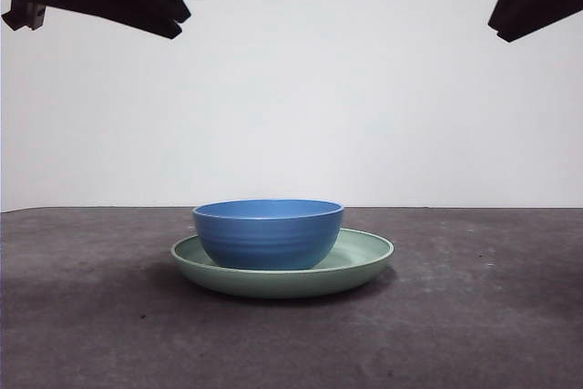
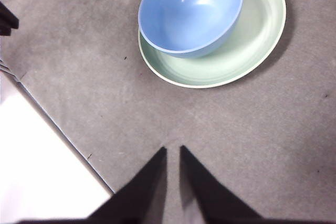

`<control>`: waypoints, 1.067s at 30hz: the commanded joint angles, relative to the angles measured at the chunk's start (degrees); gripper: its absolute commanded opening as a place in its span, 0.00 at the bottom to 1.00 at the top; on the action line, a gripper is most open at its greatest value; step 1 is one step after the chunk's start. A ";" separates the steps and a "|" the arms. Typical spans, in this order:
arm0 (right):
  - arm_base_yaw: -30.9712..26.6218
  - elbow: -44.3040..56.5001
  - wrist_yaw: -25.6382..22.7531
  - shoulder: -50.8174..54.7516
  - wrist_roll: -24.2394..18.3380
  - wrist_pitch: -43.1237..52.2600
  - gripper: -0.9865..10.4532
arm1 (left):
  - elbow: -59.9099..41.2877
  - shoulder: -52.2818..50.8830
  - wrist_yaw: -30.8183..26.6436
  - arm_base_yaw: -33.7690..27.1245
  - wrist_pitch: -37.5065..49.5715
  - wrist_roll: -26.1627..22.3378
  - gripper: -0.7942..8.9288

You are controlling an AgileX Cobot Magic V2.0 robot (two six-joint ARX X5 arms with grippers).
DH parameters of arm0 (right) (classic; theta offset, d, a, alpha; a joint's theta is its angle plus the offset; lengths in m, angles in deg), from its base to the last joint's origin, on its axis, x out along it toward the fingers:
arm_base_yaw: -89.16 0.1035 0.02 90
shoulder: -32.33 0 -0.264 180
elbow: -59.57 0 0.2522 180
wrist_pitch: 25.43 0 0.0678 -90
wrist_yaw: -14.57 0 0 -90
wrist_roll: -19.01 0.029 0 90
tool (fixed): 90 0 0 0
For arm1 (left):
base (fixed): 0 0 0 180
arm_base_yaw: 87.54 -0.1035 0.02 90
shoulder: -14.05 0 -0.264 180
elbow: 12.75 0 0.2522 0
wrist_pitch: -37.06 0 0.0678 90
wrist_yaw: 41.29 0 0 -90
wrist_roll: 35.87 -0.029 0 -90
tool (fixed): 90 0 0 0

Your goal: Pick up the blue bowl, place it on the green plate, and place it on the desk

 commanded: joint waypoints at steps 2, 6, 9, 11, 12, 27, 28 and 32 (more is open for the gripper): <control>0.39 -0.42 0.20 -0.31 -0.42 0.63 0.09 | 0.37 0.26 0.11 0.33 0.35 -1.07 0.09; 0.35 -0.44 0.17 -0.31 -0.46 0.83 0.09 | 0.39 0.26 0.11 0.33 0.46 -1.07 0.09; 0.35 -0.44 0.15 -0.31 -0.46 1.05 0.09 | 0.42 0.26 0.11 0.33 0.50 -1.07 0.09; 0.35 -0.44 0.17 -0.31 -0.46 1.05 0.09 | 0.42 0.26 0.11 0.33 0.50 -1.07 0.09; 0.35 -0.44 0.17 -0.31 -0.46 1.05 0.09 | 0.42 0.26 0.11 0.33 0.50 -1.07 0.09; 0.35 -0.44 0.17 -0.31 -0.46 1.09 0.09 | 0.37 -4.11 -4.04 -1.77 3.41 -7.32 0.09; 0.35 -0.44 0.17 -0.31 -0.46 1.09 0.09 | 0.31 -5.42 -5.49 -2.80 5.16 -7.32 0.09; 0.35 -0.44 0.17 -0.31 -0.46 1.11 0.09 | -1.77 -11.82 -11.23 -9.20 17.57 -7.32 0.09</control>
